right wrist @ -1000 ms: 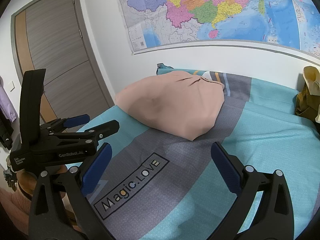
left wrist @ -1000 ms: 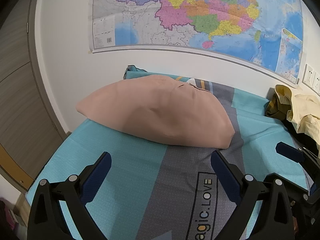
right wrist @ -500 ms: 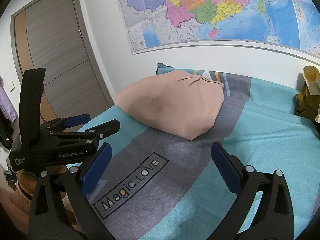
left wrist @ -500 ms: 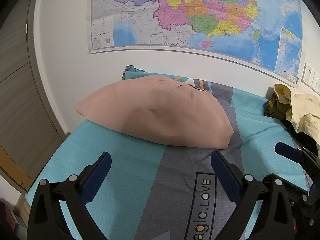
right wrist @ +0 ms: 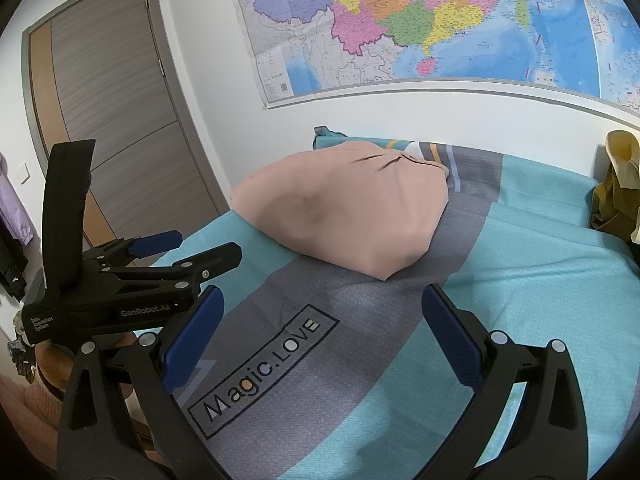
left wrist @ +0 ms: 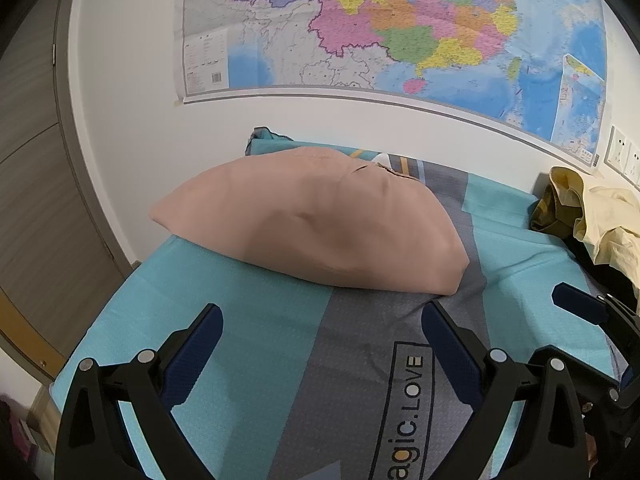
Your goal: Fold large clothes
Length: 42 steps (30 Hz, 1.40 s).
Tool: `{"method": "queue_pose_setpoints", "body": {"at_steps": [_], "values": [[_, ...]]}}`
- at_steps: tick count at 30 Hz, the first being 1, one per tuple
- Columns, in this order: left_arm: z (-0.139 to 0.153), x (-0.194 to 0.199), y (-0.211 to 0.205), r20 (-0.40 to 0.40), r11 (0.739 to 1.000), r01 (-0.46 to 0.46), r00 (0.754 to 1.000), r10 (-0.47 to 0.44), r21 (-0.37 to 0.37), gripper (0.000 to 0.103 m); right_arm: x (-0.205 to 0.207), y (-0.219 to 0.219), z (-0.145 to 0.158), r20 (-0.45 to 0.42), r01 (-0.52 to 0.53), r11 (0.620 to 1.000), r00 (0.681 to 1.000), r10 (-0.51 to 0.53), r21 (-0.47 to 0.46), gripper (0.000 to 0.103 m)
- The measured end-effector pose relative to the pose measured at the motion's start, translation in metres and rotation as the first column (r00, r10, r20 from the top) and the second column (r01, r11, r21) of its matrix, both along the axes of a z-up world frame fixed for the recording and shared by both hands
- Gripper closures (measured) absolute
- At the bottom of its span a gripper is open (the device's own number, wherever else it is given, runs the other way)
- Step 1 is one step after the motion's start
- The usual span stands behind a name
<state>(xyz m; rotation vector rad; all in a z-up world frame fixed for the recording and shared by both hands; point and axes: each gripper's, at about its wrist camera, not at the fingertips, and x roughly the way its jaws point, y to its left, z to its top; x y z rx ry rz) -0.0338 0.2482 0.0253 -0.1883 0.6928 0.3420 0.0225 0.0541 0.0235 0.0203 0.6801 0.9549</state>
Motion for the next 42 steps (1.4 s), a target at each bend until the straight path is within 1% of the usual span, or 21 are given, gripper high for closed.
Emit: {"method": "queue_pose_setpoints", "body": {"at_steps": [42], "values": [[-0.0033, 0.0028, -0.0054, -0.015, 1.0, 0.009, 1.0, -0.009, 0.001, 0.007, 0.0015, -0.0036, -0.0011, -0.006, 0.004, 1.0, 1.0, -0.004, 0.008, 0.005]]}}
